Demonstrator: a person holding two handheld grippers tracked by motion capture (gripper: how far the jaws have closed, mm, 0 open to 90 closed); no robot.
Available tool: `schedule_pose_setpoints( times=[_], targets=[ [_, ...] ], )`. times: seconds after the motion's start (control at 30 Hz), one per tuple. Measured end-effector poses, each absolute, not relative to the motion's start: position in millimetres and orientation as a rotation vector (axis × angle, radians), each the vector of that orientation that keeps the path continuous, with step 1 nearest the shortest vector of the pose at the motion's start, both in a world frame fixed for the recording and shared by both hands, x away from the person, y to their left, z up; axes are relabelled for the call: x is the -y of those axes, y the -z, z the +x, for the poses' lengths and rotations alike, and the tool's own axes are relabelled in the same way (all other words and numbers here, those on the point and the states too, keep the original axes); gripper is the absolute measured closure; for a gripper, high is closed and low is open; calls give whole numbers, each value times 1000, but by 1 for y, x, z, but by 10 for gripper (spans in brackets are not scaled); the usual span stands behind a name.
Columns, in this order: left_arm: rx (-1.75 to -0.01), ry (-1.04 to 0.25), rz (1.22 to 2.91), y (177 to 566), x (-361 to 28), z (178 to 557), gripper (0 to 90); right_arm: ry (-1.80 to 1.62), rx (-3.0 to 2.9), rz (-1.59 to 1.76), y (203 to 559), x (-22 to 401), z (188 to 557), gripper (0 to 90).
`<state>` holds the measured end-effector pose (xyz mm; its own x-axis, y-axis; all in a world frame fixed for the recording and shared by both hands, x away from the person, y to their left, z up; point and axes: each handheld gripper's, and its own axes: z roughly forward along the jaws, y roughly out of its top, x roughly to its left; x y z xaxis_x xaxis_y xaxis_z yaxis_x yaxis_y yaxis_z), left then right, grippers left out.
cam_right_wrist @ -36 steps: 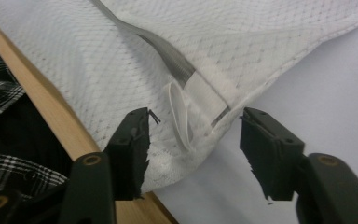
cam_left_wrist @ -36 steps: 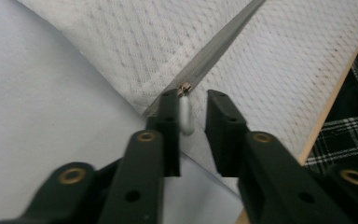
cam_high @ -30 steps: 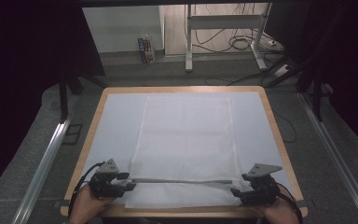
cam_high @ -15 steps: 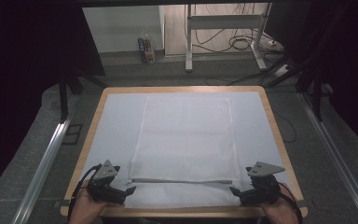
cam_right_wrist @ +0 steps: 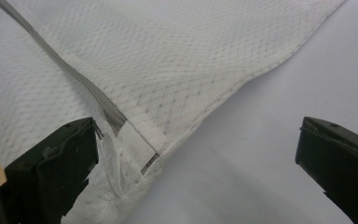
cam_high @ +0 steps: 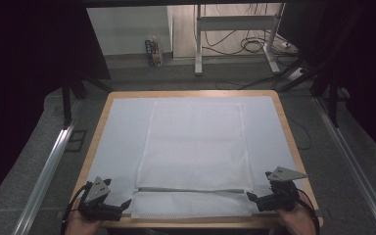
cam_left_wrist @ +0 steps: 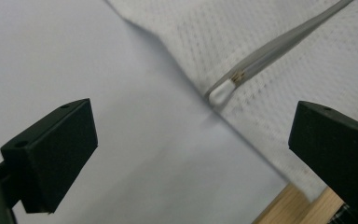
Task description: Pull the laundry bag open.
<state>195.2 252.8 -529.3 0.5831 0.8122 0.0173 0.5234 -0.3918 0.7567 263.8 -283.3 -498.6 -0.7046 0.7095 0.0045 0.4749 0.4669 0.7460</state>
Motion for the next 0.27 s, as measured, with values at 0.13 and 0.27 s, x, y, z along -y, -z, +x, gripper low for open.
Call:
schedule_pose_setpoints(
  times=[0.13, 0.27],
  targets=[
    [-1064, -489, 2083, 532, -255, 196, 6, -1115, -2425, 1046, 502, 288, 267, 0],
    [-1060, -502, 2088, 533, -254, 196, 0, -1123, -2428, 1046, 503, 289, 268, 0]
  ],
)
